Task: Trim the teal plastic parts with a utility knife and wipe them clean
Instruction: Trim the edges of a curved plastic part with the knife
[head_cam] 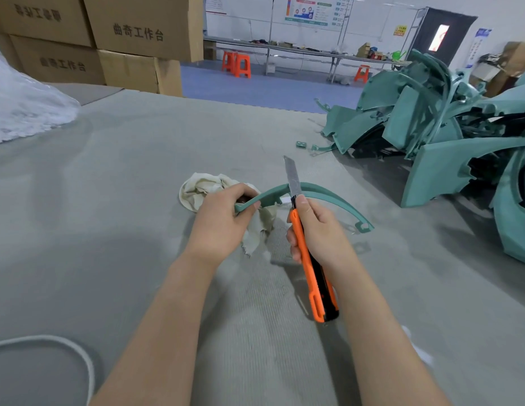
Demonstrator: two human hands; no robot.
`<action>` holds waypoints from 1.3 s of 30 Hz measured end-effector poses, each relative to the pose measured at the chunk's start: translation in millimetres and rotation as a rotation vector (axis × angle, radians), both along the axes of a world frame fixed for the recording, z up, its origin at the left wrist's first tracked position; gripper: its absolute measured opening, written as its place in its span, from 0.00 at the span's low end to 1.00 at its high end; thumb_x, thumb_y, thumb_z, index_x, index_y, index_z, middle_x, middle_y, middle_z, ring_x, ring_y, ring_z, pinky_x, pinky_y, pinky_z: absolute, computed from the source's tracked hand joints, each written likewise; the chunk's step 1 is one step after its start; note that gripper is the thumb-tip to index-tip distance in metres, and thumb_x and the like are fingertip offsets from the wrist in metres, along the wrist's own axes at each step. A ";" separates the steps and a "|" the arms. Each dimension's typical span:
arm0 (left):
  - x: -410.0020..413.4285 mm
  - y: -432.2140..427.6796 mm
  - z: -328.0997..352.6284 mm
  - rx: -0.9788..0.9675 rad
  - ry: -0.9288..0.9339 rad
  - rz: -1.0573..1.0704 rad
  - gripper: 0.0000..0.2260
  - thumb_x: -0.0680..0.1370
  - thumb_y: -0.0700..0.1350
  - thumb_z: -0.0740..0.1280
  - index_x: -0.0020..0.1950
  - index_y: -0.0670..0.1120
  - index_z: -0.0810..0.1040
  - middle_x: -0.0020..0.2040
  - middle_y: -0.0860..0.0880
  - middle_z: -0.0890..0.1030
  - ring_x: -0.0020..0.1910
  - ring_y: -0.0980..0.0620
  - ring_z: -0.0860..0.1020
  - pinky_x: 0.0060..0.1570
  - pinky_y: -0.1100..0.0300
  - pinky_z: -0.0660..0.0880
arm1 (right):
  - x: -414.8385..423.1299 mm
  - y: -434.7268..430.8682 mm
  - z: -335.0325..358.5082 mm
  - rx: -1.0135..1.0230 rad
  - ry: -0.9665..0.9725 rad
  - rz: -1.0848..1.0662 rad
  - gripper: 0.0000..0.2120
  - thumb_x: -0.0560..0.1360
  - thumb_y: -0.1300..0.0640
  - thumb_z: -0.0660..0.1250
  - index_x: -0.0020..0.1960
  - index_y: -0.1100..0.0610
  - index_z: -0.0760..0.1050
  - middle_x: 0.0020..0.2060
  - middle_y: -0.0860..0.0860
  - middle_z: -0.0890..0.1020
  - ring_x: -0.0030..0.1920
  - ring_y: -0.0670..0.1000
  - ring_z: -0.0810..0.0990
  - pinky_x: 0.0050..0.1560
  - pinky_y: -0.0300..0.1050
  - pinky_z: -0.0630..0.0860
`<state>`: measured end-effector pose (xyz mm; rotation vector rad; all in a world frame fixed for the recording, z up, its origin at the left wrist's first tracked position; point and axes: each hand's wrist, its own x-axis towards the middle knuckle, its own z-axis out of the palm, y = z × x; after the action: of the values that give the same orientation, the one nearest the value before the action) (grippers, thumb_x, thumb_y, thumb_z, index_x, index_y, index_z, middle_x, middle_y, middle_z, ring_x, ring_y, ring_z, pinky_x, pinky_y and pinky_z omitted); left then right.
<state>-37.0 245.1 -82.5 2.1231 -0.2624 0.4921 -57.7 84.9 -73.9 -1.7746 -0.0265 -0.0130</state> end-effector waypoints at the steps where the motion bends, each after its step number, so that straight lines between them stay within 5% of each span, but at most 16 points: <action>1: -0.1 0.2 0.2 -0.002 0.001 -0.001 0.03 0.78 0.40 0.68 0.48 0.47 0.80 0.34 0.58 0.76 0.31 0.57 0.74 0.33 0.68 0.67 | -0.2 0.1 0.0 0.010 0.004 0.005 0.19 0.84 0.46 0.53 0.39 0.57 0.68 0.24 0.51 0.74 0.20 0.49 0.71 0.22 0.40 0.70; 9: -1.2 1.5 1.8 -0.016 0.020 -0.014 0.05 0.78 0.41 0.67 0.46 0.50 0.79 0.35 0.58 0.77 0.34 0.57 0.74 0.38 0.62 0.70 | 0.0 -0.5 -1.7 0.035 0.004 0.031 0.20 0.84 0.46 0.53 0.40 0.57 0.69 0.24 0.51 0.74 0.20 0.49 0.71 0.22 0.39 0.70; 14: -1.9 -0.8 1.9 0.033 0.001 -0.011 0.03 0.77 0.39 0.68 0.46 0.47 0.80 0.37 0.59 0.77 0.38 0.57 0.75 0.38 0.71 0.68 | -4.4 11.8 -3.2 0.025 -0.019 0.167 0.18 0.84 0.48 0.53 0.41 0.58 0.69 0.23 0.52 0.73 0.18 0.49 0.70 0.20 0.38 0.67; 19: 0.4 1.2 0.7 0.022 0.079 0.000 0.09 0.76 0.35 0.65 0.51 0.45 0.80 0.43 0.49 0.82 0.44 0.50 0.79 0.46 0.57 0.75 | -10.7 25.1 -0.5 0.018 -0.036 0.338 0.18 0.84 0.49 0.54 0.39 0.57 0.68 0.23 0.51 0.72 0.18 0.49 0.69 0.20 0.38 0.67; 24: 0.5 -0.4 -0.1 -0.003 0.006 -0.025 0.04 0.77 0.40 0.69 0.48 0.48 0.81 0.38 0.59 0.79 0.38 0.62 0.75 0.40 0.70 0.69 | -7.3 7.0 5.7 0.063 -0.041 0.163 0.18 0.84 0.48 0.54 0.42 0.59 0.69 0.24 0.53 0.73 0.19 0.49 0.70 0.20 0.39 0.68; 29: 1.8 -0.1 -2.0 0.003 0.013 -0.014 0.04 0.77 0.40 0.68 0.48 0.48 0.81 0.36 0.60 0.78 0.36 0.63 0.74 0.37 0.70 0.68 | -2.9 -10.9 6.0 -0.133 -0.006 0.036 0.19 0.84 0.47 0.53 0.43 0.59 0.69 0.25 0.52 0.75 0.20 0.49 0.73 0.23 0.39 0.70; 36: 0.3 -1.1 0.0 0.016 0.013 -0.006 0.04 0.77 0.40 0.68 0.48 0.47 0.81 0.40 0.55 0.81 0.41 0.52 0.78 0.43 0.59 0.72 | -4.6 -4.5 6.2 -0.105 -0.003 0.117 0.18 0.84 0.49 0.53 0.43 0.61 0.69 0.23 0.52 0.74 0.19 0.49 0.71 0.21 0.39 0.68; 39: 0.7 -0.9 -0.6 0.010 0.013 -0.012 0.04 0.77 0.40 0.68 0.48 0.48 0.81 0.40 0.57 0.80 0.40 0.55 0.77 0.43 0.61 0.72 | -6.2 -0.8 6.2 -0.088 -0.002 0.156 0.18 0.84 0.49 0.53 0.42 0.60 0.69 0.24 0.53 0.73 0.19 0.49 0.70 0.21 0.39 0.68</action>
<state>-36.4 244.2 -83.2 2.1321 -0.2709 0.4707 -63.9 84.1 -67.7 -1.8566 -0.1688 0.1006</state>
